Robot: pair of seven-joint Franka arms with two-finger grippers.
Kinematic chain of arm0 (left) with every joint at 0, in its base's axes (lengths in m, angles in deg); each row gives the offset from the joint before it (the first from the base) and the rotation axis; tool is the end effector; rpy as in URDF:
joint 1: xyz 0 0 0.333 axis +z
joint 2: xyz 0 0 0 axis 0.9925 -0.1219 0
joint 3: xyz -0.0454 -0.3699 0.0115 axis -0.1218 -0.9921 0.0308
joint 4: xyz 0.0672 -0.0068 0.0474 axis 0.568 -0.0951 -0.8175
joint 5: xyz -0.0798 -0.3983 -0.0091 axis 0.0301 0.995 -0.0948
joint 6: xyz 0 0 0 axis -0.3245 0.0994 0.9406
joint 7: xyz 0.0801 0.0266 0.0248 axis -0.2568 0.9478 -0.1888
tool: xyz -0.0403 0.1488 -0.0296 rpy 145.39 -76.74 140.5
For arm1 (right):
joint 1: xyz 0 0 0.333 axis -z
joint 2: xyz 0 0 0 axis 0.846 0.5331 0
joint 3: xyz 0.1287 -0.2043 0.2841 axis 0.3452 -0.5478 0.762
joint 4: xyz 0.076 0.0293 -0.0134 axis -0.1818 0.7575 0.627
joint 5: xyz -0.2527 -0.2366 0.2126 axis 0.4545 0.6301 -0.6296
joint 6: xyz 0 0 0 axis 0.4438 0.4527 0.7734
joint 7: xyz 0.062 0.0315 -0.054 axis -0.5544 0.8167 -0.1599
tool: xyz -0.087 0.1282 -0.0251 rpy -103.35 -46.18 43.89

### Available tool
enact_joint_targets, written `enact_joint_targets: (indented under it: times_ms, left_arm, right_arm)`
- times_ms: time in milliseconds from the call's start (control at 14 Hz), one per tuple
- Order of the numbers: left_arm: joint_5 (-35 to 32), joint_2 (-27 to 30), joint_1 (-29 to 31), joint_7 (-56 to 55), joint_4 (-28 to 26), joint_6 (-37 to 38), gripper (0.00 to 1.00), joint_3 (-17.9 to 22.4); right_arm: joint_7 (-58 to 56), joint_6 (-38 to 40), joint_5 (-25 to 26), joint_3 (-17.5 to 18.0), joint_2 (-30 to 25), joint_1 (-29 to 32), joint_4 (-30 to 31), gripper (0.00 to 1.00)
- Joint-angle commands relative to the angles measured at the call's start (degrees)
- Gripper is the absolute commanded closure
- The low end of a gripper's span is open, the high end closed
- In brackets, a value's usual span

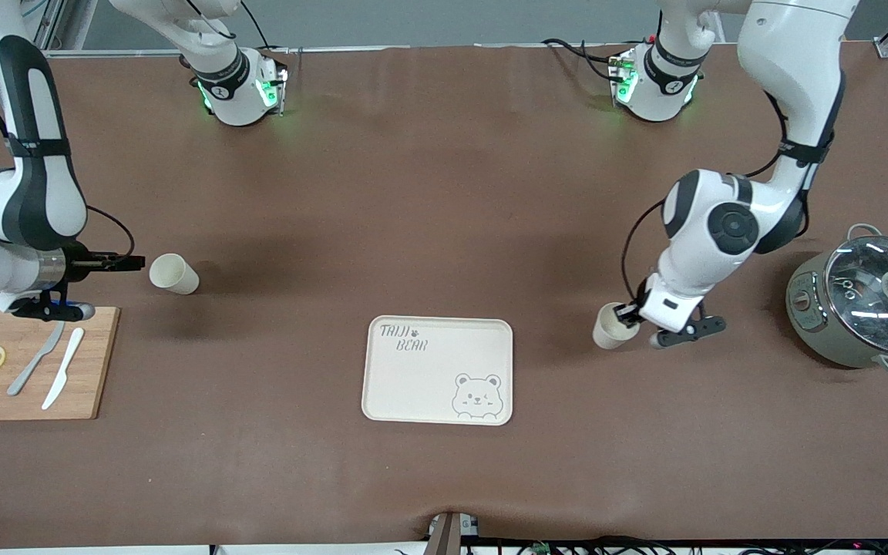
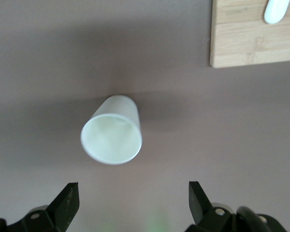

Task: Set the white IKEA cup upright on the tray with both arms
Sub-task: 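Carry the cup onto the bear tray with the left gripper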

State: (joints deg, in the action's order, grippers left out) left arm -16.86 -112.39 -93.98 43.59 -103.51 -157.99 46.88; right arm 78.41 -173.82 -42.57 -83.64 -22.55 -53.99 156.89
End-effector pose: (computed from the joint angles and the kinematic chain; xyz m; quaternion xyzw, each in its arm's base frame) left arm 0.6411 -0.2146 0.2782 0.9853 0.1594 0.0406 0.0457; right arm 0.5741 -0.1158 0.3150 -0.9816 0.0465 0.1847 0.0159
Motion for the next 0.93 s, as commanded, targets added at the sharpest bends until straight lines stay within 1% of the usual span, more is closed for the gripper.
enact_joint_targets:
  times_ms: [0, 71, 143, 214, 286, 357, 500, 571, 643, 714, 857]
  left_arm:
    - [-0.7, -7.7, -6.0, -9.7, 12.9, 6.4, 1.0, 0.4]
    - [-0.7, -10.2, -7.5, -12.0, 16.5, 7.9, 1.0, 0.4]
    - [-0.8, -12.3, -8.8, -14.5, 19.8, 8.6, 1.0, 0.4]
    - [-0.9, -14.1, -10.1, -17.0, 22.0, 8.6, 1.0, 0.4]
    - [-0.9, -15.3, -11.4, -18.5, 23.7, 8.6, 1.0, 0.4]
    - [-0.7, -16.3, -12.0, -19.1, 24.9, 8.6, 1.0, 0.4]
    - [-0.6, -19.3, -13.3, -22.5, 28.5, 8.6, 1.0, 0.4]
    - [-0.7, -21.0, -15.1, -24.3, 30.8, 8.6, 1.0, 0.7]
    - [-0.7, -22.3, -15.7, -25.1, 32.3, 8.6, 1.0, 0.8]
    - [-0.7, -23.0, -16.3, -25.3, 32.7, 8.1, 1.0, 0.8]
    - [-0.6, -24.1, -16.7, -25.5, 32.7, 6.9, 1.0, 0.8]
  right_arm:
    - [-0.7, -6.6, 0.3, 0.6, -3.3, 0.4, 7.6, 0.09]
    - [-0.7, -8.4, 0.3, 0.6, -3.3, 0.3, 8.9, 0.17]
    - [-0.7, -10.3, 0.3, 0.6, -3.3, 0.3, 10.4, 0.2]
    - [-0.6, -11.9, 0.3, 0.6, -3.3, 0.3, 11.5, 0.26]
    - [-0.7, -13.2, 0.3, 0.6, -3.1, 0.3, 12.4, 0.34]
    - [-0.6, -14.7, 0.3, 0.6, -3.0, 0.3, 13.3, 0.34]
    - [-0.6, -19.2, 0.3, 0.6, -2.8, 0.2, 15.6, 0.42]
    - [-0.6, -20.7, 0.3, 0.6, -2.7, 0.1, 16.3, 0.5]
    - [-0.5, -21.3, 0.2, 0.6, -2.6, -0.1, 16.8, 0.71]
    - [-0.5, -21.3, 0.2, 0.6, -2.5, 0.0, 16.8, 1.0]
    - [-0.4, -21.2, 0.2, 0.6, -2.6, -0.1, 16.5, 1.0]
